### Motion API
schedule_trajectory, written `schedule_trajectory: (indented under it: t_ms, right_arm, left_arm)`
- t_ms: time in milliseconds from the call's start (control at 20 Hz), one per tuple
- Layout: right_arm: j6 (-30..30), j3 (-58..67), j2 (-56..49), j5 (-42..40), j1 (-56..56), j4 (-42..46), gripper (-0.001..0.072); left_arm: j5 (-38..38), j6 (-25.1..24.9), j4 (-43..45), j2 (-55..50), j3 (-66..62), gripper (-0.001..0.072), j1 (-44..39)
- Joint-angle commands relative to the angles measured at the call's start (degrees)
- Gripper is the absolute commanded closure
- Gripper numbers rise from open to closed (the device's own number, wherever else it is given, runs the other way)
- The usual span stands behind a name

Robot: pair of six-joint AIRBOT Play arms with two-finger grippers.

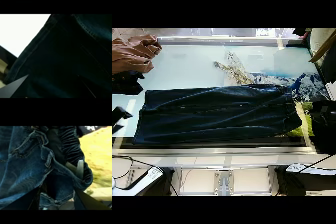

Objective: Fold the clothes and pants, and hang the long-sleeved shirts on hangers.

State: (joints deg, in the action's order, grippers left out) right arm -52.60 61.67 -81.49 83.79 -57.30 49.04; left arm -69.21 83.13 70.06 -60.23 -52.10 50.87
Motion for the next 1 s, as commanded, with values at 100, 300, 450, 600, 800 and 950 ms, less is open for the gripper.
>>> schedule_trajectory:
  t_ms: [100,300,450,600,800,950]
  right_arm:
    - [3.61,-2.51,2.82,0.79,-1.88,-9.92,0.0265]
    - [3.91,-2.54,2.82,2.99,-1.88,-11.78,0.0266]
    - [3.91,-2.51,2.84,5.31,-1.88,-12.02,0.0267]
    - [4.31,-2.54,3.72,5.16,-1.88,-13.35,0.0269]
    - [4.31,-2.54,6.40,4.74,-1.88,-13.51,0.0269]
    - [4.26,-2.54,8.90,4.74,-1.90,-13.49,0.0270]
  left_arm:
    - [-11.61,-1.75,-7.63,9.25,12.96,0.0017,23.15]
    - [-12.22,-6.21,-10.14,9.25,18.01,0.0017,33.68]
    - [-6.45,-9.09,-10.21,9.20,20.94,0.0017,34.69]
    - [-1.38,-9.09,-10.71,8.20,22.73,0.0017,34.69]
    - [1.77,-16.09,-21.64,3.28,23.12,0.0152,34.62]
    - [1.73,-17.14,-23.10,-0.85,23.12,0.0160,33.70]
